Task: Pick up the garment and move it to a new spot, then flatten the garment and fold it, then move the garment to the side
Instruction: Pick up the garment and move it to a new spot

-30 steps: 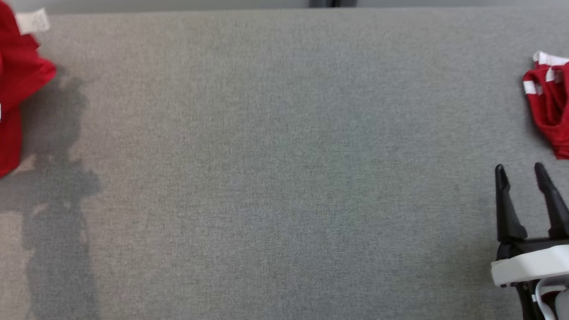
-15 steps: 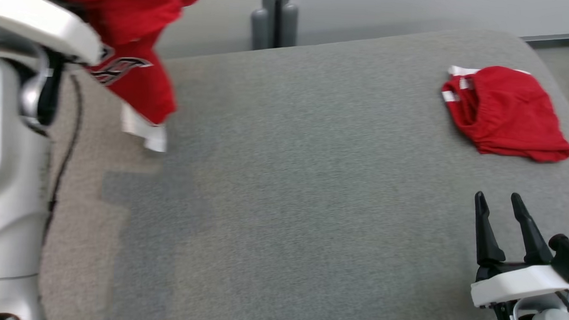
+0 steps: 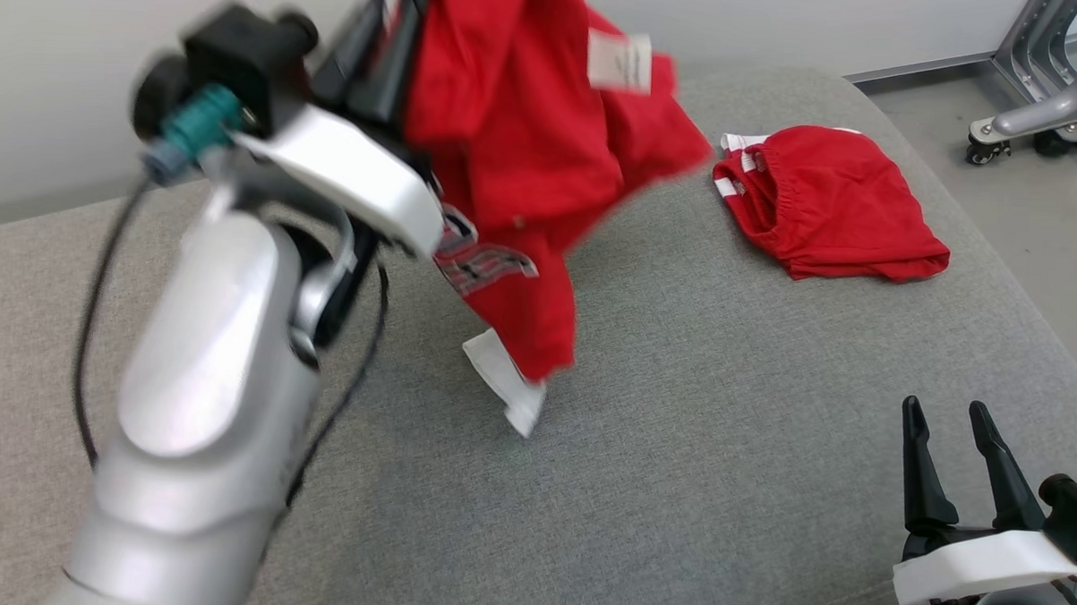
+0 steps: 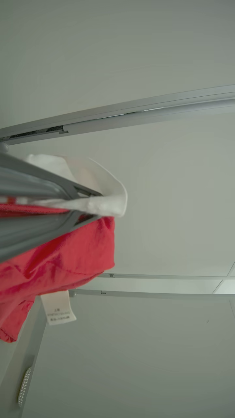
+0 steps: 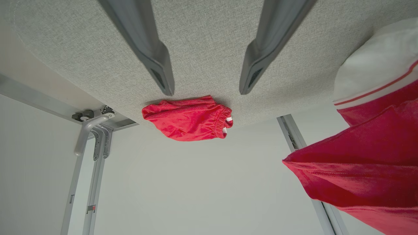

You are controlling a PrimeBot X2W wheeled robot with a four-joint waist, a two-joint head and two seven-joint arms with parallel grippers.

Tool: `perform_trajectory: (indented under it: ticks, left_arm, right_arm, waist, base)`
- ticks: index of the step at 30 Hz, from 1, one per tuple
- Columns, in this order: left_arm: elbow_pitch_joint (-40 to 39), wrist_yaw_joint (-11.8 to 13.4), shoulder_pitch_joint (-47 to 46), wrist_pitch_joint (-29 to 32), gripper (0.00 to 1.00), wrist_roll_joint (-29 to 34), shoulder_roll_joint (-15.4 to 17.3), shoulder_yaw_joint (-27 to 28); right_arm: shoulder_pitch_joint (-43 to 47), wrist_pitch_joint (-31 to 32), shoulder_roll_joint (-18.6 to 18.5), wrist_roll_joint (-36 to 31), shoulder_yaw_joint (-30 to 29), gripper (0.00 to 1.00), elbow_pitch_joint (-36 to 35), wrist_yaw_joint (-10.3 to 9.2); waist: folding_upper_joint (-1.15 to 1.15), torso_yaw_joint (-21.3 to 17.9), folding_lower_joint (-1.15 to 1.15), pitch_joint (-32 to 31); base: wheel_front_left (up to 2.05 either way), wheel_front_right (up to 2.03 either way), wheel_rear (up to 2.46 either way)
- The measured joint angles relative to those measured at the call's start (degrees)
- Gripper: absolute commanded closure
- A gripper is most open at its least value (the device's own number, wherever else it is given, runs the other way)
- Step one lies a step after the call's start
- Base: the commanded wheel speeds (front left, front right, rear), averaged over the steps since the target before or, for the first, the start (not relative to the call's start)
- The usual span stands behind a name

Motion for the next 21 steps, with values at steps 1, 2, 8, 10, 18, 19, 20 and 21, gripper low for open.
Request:
perform_trajectory:
  ticks: [1, 2, 8, 10, 18, 19, 20, 21]
  left_arm:
    - [0.07, 0.34, 1.28, -0.18, 1.00, -0.43, -0.32, -0.57]
    - [0.32, 0.47, 2.76, -0.34, 1.00, -0.62, -0.49, -1.27]
    - [3.09, 2.30, 13.41, -2.70, 1.00, -2.94, -1.22, -2.64]
    - [4.58, 2.91, 17.09, -3.91, 1.00, -3.45, -0.96, -2.34]
    - [12.68, 4.30, 25.71, -8.67, 0.00, -3.26, 1.25, -2.01]
    - [13.55, 4.24, 25.71, -9.45, 0.00, -3.26, 1.25, -2.12]
    - [14.30, 4.05, 25.71, -10.01, 0.00, -3.02, 1.34, -2.31]
    - [14.69, 4.03, 25.70, -10.80, 0.00, -3.14, 1.23, -2.13]
  right_arm:
    - [0.17, 0.00, 0.04, -0.01, -0.15, 0.00, 0.04, 0.01]
    - [0.21, 0.01, 0.11, -0.02, -0.26, 0.00, 0.13, 0.00]
    - [0.20, 0.00, 0.52, -0.18, 0.01, 0.00, 0.51, 0.00]
    - [0.15, 0.01, 0.58, -0.18, 0.37, 0.00, 0.70, 0.01]
    - [-0.34, 0.00, 0.44, -0.13, 1.10, 0.00, 1.42, 0.01]
    - [-0.50, 0.00, 0.46, -0.09, 1.36, 0.00, 1.48, 0.01]
    - [-0.58, 0.01, 0.49, -0.07, 1.52, 0.00, 1.52, 0.01]
    - [-0.59, 0.00, 0.51, -0.07, 1.56, 0.00, 1.52, 0.01]
  waist:
    - [0.00, 0.05, 0.00, 0.03]
    - [0.00, 0.15, 0.00, 0.05]
    - [0.00, 1.09, 0.00, 0.13]
    - [0.00, 1.40, 0.00, 0.15]
    - [0.00, 3.29, 0.00, 0.23]
    - [0.00, 3.56, 0.00, 0.15]
    - [0.00, 3.83, 0.00, 0.00]
    - [0.00, 4.13, 0.00, -0.21]
  base:
    - [0.00, 0.00, 0.00]
    - [0.00, 0.00, 0.00]
    - [0.00, 0.00, 0.00]
    - [0.00, 0.00, 0.00]
    - [0.00, 0.00, 0.00]
    - [0.00, 0.00, 0.00]
    - [0.00, 0.00, 0.00]
    - [0.00, 0.00, 0.00]
